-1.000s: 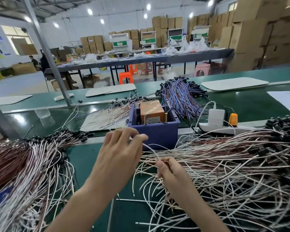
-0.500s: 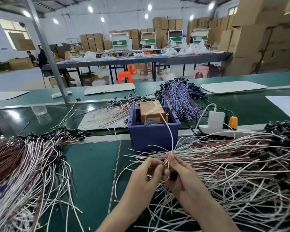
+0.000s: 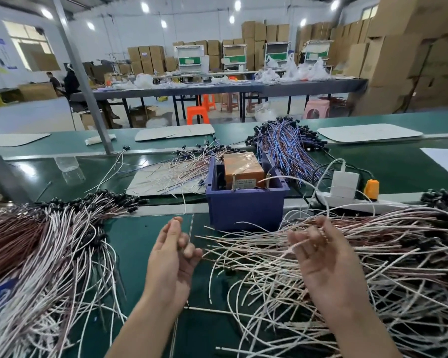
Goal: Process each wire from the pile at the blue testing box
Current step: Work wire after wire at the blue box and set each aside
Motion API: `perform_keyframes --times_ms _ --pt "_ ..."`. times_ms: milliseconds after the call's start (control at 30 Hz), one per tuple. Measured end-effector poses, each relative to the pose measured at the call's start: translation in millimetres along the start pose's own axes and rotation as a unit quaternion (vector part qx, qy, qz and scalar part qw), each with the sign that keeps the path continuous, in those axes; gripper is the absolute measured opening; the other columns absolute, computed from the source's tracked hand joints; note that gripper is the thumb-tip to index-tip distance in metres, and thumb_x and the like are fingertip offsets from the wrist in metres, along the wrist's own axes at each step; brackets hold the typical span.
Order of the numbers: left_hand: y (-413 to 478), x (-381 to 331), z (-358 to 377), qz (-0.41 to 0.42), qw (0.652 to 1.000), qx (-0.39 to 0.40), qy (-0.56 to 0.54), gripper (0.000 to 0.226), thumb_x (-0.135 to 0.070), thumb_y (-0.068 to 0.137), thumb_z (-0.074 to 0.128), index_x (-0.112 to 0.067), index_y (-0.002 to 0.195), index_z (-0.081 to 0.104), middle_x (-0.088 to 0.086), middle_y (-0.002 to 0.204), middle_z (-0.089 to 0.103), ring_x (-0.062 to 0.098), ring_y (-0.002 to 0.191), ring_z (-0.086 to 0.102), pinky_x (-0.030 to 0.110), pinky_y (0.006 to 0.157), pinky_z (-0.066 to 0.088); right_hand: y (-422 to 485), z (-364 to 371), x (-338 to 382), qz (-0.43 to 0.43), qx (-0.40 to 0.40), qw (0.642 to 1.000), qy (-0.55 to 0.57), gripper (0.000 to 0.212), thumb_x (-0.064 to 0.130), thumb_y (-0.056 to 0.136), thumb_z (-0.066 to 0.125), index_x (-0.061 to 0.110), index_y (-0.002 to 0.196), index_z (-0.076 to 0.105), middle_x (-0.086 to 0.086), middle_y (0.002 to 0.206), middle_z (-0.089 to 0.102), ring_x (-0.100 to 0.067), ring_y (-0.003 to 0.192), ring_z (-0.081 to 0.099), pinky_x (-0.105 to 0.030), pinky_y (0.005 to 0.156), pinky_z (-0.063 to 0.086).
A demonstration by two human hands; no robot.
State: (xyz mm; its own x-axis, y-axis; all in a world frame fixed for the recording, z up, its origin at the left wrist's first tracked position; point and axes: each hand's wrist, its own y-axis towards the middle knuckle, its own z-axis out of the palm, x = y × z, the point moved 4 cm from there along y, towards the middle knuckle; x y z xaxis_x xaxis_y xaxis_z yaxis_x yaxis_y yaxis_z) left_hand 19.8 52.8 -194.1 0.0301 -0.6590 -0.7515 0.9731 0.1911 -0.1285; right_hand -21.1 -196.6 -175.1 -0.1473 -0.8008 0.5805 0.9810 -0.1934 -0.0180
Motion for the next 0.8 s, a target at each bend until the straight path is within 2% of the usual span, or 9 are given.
perform_keyframes --times_ms 100,167,267,400,500,600,667,733,800 --pt "4.6 -15.2 -9.4 0.025 0.999 -0.039 0.006 0.010 -0.027 0.098 0.061 -0.022 0.093 0.068 -0.007 0.058 0.043 0.004 0.041 0.037 0.018 0.039 0.042 5.1 -8.7 11.3 -0.023 -0.049 0.998 -0.023 0.018 0.028 0.100 0.055 0.019 0.100 0.070 0.007 0.065 0.043 -0.007 0.049 0.038 -0.020 0.045 0.044" --pt "6.1 -25.2 -13.4 0.050 0.997 -0.051 0.012 0.013 -0.028 0.099 0.059 -0.023 0.092 0.068 -0.008 0.057 0.041 0.003 0.041 0.033 0.017 0.037 0.036 7.2 -12.6 15.0 -0.049 -0.075 0.993 -0.080 0.023 0.031 0.102 0.052 0.018 0.109 0.070 0.007 0.062 0.039 -0.007 0.046 0.031 -0.019 0.040 0.035" --pt "6.6 -34.5 -16.0 0.077 0.995 -0.056 0.023 0.014 -0.028 0.101 0.056 -0.023 0.094 0.068 -0.008 0.058 0.041 0.004 0.041 0.032 0.016 0.037 0.033 7.7 -14.0 16.0 -0.104 -0.085 0.979 -0.152 0.026 0.025 0.104 0.049 0.019 0.117 0.071 0.004 0.061 0.046 -0.008 0.043 0.034 -0.021 0.039 0.036" --pt "6.0 -41.2 -17.5 0.110 0.992 -0.056 0.035 0.014 -0.027 0.103 0.054 -0.022 0.097 0.066 -0.008 0.059 0.040 0.004 0.042 0.032 0.016 0.038 0.032 2.2 -10.4 16.6 -0.171 -0.085 0.956 -0.222 0.031 0.016 0.106 0.047 0.034 0.117 0.070 0.004 0.068 0.058 -0.006 0.042 0.038 -0.022 0.037 0.038" --pt "7.2 -45.3 -19.3 0.128 0.989 -0.061 0.032 0.013 -0.027 0.103 0.055 -0.023 0.096 0.066 -0.008 0.058 0.040 0.004 0.042 0.030 0.016 0.038 0.030 -4.0 -6.8 13.4 -0.226 -0.096 0.911 -0.332 0.030 0.017 0.104 0.051 0.041 0.107 0.068 0.007 0.072 0.062 -0.005 0.041 0.039 -0.022 0.036 0.038" --pt "7.1 -44.8 -19.0 0.141 0.988 -0.050 0.047 0.011 -0.029 0.101 0.058 -0.022 0.102 0.067 -0.008 0.059 0.041 0.005 0.042 0.030 0.017 0.038 0.031 -4.5 -2.4 11.8 -0.269 -0.118 0.846 -0.444 0.008 0.037 0.101 0.055 0.036 0.099 0.063 0.004 0.068 0.057 -0.005 0.043 0.040 -0.022 0.039 0.037" --pt "4.2 -40.3 -13.0 0.163 0.981 -0.028 0.101 0.017 -0.034 0.095 0.061 -0.019 0.103 0.067 -0.008 0.060 0.044 0.004 0.043 0.031 0.016 0.038 0.032 0.1 0.0 10.3 -0.283 -0.141 0.819 -0.479 0.012 0.040 0.100 0.056 0.032 0.092 0.058 0.002 0.068 0.056 -0.004 0.044 0.042 -0.016 0.040 0.034" --pt "4.0 -33.1 -0.7 0.186 0.965 -0.013 0.183 0.020 -0.037 0.092 0.063 -0.020 0.100 0.070 -0.012 0.058 0.045 0.003 0.044 0.032 0.017 0.040 0.032 4.7 2.8 7.7 -0.286 -0.156 0.812 -0.485 0.015 0.039 0.101 0.056 0.030 0.089 0.056 -0.001 0.069 0.057 -0.004 0.047 0.044 -0.018 0.041 0.037" --pt "9.8 -25.7 14.8 0.214 0.936 -0.021 0.278 0.016 -0.031 0.098 0.061 -0.022 0.104 0.073 -0.016 0.054 0.048 0.003 0.045 0.033 0.018 0.045 0.031 7.8 2.0 4.2 -0.285 -0.173 0.806 -0.490 0.016 0.039 0.100 0.055 0.029 0.087 0.055 0.001 0.070 0.059 -0.003 0.049 0.048 -0.017 0.045 0.041"
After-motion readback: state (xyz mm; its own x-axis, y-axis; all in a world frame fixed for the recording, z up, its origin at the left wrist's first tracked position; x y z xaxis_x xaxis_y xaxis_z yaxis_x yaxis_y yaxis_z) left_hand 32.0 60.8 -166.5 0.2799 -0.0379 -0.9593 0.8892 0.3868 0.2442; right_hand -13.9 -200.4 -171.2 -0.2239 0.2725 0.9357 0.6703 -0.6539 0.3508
